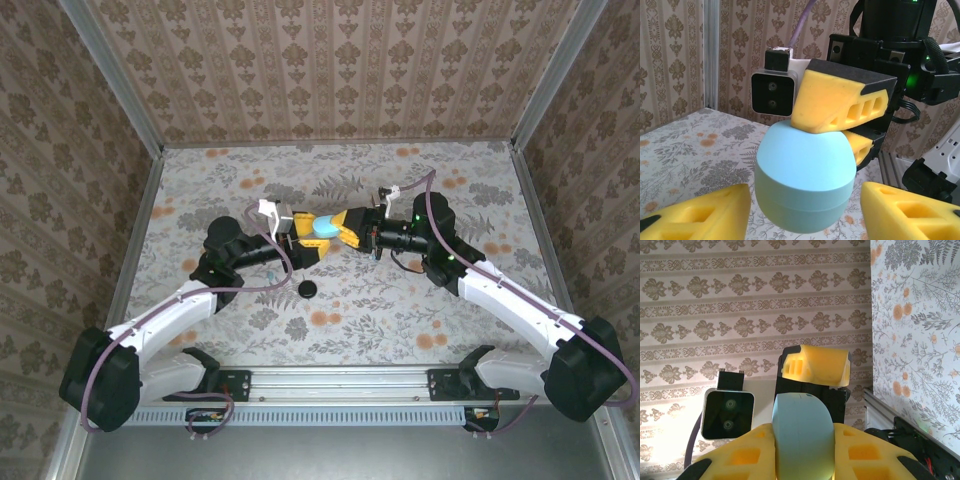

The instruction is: Insert the wireless bluetooth earbuds into the charging case

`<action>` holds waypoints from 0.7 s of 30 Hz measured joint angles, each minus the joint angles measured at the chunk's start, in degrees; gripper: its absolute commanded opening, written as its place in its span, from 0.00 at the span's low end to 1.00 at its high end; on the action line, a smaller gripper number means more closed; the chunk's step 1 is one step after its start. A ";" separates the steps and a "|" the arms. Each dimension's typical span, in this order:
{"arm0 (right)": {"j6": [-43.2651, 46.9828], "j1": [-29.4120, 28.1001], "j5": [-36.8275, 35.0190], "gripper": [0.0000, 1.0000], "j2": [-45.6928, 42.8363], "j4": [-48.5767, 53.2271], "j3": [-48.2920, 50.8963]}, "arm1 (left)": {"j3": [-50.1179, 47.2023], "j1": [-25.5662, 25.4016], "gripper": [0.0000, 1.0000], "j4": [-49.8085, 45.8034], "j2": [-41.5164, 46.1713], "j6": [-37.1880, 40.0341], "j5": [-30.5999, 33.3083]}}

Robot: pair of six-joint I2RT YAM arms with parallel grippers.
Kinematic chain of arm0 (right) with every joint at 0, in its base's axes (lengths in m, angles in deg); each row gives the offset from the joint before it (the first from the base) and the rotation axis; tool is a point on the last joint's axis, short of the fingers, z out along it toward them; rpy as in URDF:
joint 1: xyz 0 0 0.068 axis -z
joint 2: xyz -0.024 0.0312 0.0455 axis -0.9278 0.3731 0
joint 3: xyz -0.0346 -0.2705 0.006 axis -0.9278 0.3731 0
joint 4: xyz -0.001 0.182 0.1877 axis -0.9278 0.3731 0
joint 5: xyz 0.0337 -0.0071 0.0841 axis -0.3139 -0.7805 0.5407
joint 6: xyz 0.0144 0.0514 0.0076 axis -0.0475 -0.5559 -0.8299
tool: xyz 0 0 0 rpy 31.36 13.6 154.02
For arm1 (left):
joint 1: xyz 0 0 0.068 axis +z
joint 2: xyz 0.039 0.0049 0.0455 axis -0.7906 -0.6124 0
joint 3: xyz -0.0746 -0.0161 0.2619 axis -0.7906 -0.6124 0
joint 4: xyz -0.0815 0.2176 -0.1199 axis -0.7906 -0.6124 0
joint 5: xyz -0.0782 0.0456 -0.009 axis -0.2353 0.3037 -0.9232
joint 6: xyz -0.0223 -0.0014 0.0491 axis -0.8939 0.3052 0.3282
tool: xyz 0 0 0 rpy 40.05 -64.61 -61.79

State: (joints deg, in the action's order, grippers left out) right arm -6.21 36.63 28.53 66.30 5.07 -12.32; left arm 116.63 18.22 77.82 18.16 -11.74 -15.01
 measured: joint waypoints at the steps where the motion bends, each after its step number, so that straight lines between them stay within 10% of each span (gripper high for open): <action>1: 0.02 0.00 0.00 0.10 0.00 0.00 0.00 | 0.02 0.00 0.63 0.04 0.00 -0.07 0.02; 21: 0.02 -0.22 0.00 0.09 -0.66 0.04 0.48 | 0.07 0.07 0.60 2.38 -0.68 -1.79 -0.02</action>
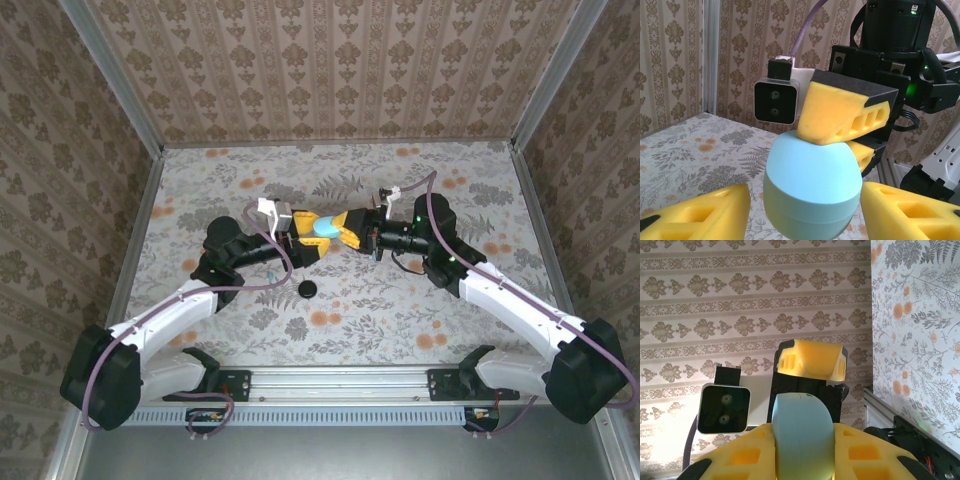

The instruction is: Insert the wireless bluetooth earbuds into the charging case

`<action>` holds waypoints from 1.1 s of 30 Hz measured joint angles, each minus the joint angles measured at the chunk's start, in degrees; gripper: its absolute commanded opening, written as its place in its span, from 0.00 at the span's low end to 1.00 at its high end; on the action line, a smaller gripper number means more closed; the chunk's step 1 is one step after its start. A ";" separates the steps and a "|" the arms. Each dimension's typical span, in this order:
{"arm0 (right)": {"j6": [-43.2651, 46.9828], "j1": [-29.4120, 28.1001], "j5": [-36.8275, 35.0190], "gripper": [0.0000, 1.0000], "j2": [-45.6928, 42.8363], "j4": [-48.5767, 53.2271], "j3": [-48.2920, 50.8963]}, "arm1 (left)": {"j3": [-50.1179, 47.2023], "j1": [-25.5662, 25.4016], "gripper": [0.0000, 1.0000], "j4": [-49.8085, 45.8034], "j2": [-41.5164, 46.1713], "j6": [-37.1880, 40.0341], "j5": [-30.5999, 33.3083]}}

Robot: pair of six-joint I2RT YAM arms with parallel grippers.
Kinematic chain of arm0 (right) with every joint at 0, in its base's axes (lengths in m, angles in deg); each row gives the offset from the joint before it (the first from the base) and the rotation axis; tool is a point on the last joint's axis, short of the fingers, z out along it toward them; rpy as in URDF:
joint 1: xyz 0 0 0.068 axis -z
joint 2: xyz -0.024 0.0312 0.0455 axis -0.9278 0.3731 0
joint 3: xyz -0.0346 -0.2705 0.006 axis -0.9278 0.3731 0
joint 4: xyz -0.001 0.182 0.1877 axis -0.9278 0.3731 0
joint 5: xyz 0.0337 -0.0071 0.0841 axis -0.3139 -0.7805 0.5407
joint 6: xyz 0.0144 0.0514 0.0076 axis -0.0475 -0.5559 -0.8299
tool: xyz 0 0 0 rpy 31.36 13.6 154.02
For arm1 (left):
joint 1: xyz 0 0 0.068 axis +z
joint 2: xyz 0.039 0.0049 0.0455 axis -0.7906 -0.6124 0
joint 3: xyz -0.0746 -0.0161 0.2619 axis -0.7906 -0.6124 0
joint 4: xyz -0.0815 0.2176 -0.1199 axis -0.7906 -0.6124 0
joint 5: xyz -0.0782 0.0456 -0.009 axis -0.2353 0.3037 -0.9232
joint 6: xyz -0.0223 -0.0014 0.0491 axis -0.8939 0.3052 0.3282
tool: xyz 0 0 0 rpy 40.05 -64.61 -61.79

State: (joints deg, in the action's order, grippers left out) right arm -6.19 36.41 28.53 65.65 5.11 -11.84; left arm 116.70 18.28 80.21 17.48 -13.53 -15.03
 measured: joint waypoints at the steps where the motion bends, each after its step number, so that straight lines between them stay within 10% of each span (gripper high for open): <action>1: 0.00 -0.02 0.00 0.09 -0.04 0.00 0.00 | 0.00 0.00 0.60 0.13 -0.13 -0.09 -0.04; 33: -0.17 -0.09 -0.22 0.09 -0.15 -0.11 0.26 | 0.87 0.31 0.41 2.73 -2.51 -2.08 -3.15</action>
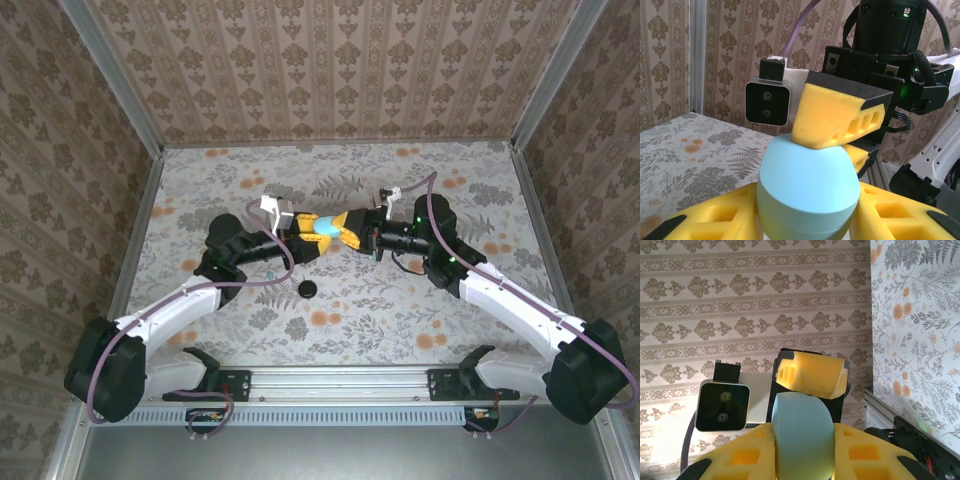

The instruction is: Insert the wireless bluetooth earbuds into the charging case

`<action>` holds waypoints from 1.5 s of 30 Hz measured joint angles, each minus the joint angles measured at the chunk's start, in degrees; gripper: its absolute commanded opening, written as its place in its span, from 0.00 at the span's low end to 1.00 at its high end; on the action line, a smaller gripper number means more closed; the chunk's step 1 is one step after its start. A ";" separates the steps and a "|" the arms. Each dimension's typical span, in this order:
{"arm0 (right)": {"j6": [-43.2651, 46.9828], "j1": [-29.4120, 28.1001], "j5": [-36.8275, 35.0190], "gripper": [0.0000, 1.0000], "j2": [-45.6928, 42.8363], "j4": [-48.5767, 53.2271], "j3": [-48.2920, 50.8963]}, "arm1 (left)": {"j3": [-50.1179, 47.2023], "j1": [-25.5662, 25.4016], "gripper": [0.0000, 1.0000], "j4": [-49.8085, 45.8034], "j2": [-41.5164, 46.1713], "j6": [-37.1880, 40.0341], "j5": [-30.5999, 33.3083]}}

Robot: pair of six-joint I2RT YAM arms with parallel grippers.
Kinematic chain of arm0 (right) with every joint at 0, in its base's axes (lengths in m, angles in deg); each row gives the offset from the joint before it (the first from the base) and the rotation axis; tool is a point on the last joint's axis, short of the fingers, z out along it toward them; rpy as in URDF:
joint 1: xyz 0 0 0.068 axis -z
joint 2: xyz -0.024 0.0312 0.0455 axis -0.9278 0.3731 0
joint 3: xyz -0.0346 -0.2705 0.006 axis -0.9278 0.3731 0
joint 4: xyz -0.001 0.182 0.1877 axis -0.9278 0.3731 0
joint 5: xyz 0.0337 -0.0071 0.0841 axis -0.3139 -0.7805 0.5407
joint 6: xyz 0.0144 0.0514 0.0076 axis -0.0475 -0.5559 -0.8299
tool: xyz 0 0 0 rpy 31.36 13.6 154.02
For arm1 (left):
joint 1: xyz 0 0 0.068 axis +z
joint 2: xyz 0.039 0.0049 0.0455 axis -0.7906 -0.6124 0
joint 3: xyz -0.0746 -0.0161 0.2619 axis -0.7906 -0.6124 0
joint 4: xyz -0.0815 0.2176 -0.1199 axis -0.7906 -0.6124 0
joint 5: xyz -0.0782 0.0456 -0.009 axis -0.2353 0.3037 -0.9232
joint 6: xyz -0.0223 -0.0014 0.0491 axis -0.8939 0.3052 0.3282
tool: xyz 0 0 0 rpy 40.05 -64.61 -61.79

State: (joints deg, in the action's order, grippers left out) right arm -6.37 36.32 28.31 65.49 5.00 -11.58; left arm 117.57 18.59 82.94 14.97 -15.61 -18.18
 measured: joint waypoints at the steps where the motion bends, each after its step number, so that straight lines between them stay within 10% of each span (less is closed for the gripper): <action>1: -0.02 0.00 -0.02 0.09 0.00 0.00 0.00 | 0.00 0.00 0.42 0.09 -0.02 0.00 -0.07; 21: -0.04 -0.07 0.04 0.08 -0.09 -0.13 0.04 | 0.00 0.00 0.50 0.11 -0.02 -0.04 -0.22; 31: -0.11 -0.02 0.00 0.09 -0.13 -0.11 0.04 | 0.00 0.00 0.35 -0.11 -0.02 0.07 -0.44; 45: 5.68 0.13 -0.17 0.58 -3.48 4.15 -0.15 | 1.14 0.00 0.18 -1.84 0.48 0.00 -1.31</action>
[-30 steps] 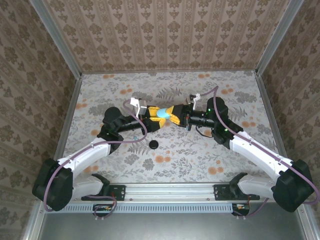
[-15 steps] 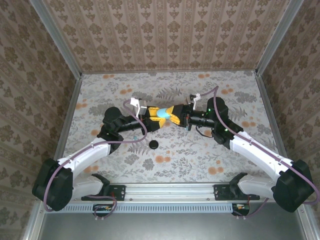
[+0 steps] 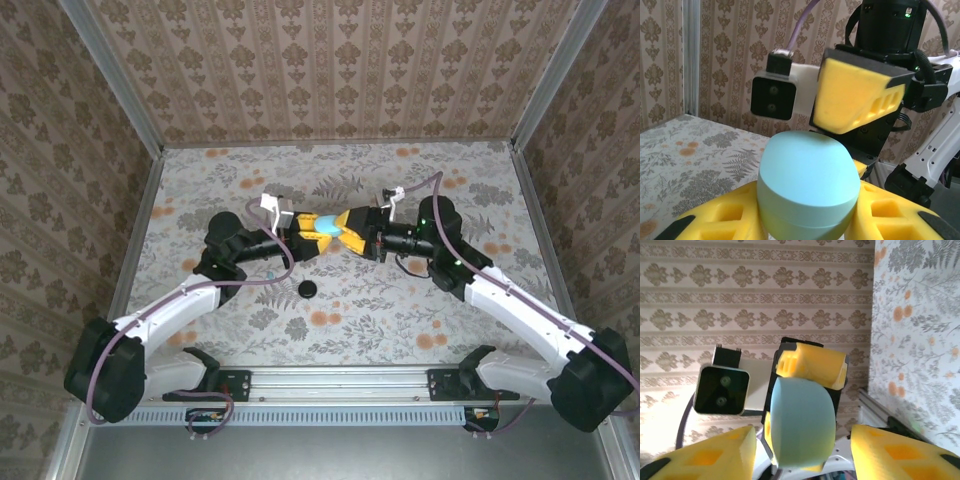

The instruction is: Insert the wireless bluetooth earbuds into the charging case

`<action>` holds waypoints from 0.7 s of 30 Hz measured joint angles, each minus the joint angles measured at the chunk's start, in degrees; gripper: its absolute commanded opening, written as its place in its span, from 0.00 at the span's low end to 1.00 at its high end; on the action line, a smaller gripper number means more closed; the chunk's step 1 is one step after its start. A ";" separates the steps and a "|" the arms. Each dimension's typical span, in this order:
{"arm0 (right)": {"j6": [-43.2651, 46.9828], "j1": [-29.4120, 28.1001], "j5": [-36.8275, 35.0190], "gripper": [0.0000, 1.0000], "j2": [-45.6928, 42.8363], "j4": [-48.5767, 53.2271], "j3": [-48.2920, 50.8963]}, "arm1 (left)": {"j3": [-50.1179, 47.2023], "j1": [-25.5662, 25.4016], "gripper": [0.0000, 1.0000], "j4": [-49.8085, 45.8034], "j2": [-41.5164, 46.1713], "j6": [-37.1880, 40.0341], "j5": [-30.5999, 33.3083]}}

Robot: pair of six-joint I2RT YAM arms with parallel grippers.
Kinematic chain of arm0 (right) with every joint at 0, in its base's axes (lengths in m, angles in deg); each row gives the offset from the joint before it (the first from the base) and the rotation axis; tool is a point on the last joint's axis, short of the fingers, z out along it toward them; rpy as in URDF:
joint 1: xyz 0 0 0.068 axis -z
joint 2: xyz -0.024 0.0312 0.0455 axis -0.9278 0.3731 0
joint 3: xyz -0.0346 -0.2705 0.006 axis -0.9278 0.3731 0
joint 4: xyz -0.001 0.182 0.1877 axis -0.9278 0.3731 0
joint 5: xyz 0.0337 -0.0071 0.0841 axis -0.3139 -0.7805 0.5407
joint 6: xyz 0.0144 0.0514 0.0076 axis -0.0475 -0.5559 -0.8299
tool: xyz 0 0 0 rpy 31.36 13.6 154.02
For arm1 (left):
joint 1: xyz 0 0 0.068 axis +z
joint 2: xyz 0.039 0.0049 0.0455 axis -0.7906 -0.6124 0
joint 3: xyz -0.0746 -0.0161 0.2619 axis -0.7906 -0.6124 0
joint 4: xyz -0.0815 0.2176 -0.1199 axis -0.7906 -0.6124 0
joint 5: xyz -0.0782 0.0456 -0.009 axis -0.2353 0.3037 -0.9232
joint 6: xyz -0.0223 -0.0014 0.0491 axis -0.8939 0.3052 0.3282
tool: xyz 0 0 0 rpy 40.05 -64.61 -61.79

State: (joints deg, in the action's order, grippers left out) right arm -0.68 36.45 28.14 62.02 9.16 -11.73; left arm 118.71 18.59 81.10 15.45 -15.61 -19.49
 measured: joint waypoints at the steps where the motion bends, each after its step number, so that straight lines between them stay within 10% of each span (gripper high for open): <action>1: 2.27 0.28 -0.26 0.60 -0.94 2.12 -0.48 | 0.00 0.00 0.17 -0.87 0.39 0.00 0.00; 21: 69.07 -2.49 -4.09 0.64 -4.11 38.73 -19.80 | 4.66 0.02 0.14 -20.76 10.40 2.19 -2.43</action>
State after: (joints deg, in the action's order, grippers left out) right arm 68.38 33.96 24.05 57.91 47.89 -31.53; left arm 123.36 18.61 60.34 25.86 -13.42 -21.91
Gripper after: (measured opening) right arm 0.627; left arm 0.346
